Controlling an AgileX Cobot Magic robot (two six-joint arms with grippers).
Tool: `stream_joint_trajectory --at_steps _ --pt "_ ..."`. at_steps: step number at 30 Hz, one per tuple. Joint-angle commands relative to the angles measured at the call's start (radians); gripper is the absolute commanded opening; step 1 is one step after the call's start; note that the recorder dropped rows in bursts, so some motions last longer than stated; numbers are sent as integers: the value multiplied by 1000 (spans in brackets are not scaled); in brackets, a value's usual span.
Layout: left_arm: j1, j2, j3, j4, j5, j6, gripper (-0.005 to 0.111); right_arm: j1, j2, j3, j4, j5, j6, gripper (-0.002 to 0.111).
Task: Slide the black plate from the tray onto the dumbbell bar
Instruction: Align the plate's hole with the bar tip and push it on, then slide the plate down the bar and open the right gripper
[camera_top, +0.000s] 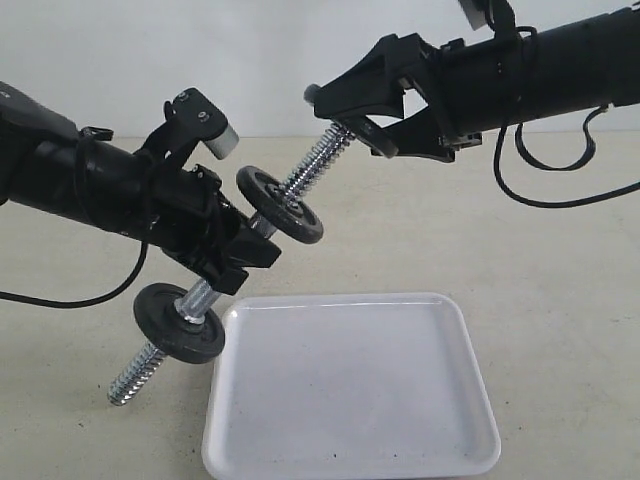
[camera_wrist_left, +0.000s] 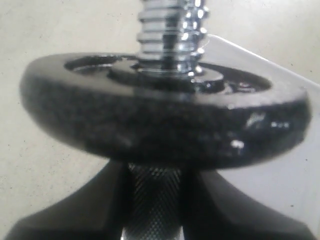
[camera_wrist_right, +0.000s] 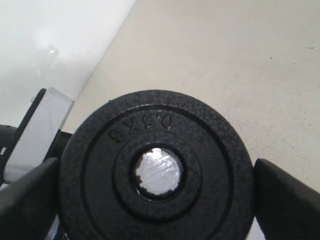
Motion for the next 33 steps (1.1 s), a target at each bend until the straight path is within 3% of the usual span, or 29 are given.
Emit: stream_joint_trajectory --at_steps 1,27,29,31,33 --pt "0 -55 -40 -135 -26 -25 4 4 -16 -6 80 46 -25 2" --pt "0 -55 -40 -133 -25 -21 4 4 -16 -6 76 32 -37 5" --pt "0 -55 -40 -127 -25 -21 4 4 -16 -6 76 51 -71 14" --pt "0 -55 -40 -122 -25 -21 4 4 -16 -6 72 69 -82 31" --pt "0 -55 -40 -118 -25 -21 4 5 -16 -6 72 73 -52 61"
